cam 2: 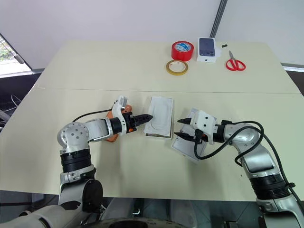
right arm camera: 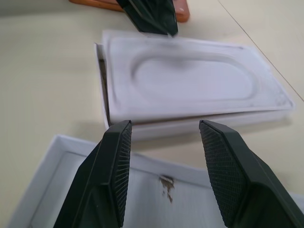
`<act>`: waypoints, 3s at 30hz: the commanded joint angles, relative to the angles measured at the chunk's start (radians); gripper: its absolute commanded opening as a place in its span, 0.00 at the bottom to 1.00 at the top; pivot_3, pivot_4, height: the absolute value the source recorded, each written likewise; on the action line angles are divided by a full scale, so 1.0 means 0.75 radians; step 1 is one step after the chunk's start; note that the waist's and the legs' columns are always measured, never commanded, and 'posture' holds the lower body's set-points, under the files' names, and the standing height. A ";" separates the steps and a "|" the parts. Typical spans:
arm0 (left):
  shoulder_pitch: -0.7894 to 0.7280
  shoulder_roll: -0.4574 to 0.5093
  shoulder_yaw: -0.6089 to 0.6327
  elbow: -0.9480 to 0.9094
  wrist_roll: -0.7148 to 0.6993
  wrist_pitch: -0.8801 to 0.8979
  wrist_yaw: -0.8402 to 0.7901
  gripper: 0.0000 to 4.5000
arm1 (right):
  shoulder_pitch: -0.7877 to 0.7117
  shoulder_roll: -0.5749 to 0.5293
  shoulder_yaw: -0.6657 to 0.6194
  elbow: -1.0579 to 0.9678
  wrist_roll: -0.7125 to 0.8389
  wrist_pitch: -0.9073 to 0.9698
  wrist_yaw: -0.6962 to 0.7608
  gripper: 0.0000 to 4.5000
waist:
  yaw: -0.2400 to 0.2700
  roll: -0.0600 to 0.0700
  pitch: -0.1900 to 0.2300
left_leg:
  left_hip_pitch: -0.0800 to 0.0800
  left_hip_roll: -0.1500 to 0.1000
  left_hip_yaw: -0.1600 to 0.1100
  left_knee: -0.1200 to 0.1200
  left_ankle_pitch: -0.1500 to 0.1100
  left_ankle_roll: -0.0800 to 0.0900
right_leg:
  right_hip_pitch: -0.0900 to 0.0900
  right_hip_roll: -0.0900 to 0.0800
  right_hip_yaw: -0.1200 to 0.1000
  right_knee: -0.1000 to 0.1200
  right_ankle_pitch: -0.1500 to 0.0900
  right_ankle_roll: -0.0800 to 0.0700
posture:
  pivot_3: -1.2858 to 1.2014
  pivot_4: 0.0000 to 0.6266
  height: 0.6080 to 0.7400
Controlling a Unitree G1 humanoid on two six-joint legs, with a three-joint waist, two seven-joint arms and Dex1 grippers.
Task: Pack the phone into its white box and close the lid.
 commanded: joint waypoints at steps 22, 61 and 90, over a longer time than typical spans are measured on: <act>0.243 0.787 -0.402 -0.075 0.399 -1.155 -0.727 0.65 | -0.293 0.261 0.306 0.198 -0.316 -0.119 -0.209 0.01 | -0.003 0.002 0.001 | 0.000 0.000 0.000 -0.003 0.001 -0.002 | -0.003 0.000 0.001 0.000 0.000 -0.001 | 0.52 0.24 1.00; -0.047 1.042 -0.291 0.598 0.302 -0.657 -0.934 0.65 | -0.629 0.611 0.454 0.337 -0.444 -0.025 -0.340 0.01 | -0.039 0.002 0.002 | -0.001 0.000 0.000 -0.002 0.000 0.001 | -0.007 0.000 0.001 0.007 0.000 -0.001 | 0.52 0.24 1.00; -0.162 0.868 -0.573 0.687 0.283 -0.177 -1.167 0.65 | -0.799 0.806 0.666 0.701 -0.614 0.205 -0.182 0.01 | -0.038 0.009 -0.011 | 0.003 -0.004 0.000 0.000 -0.001 0.002 | -0.007 -0.002 0.002 0.018 0.000 -0.001 | 0.52 0.24 1.00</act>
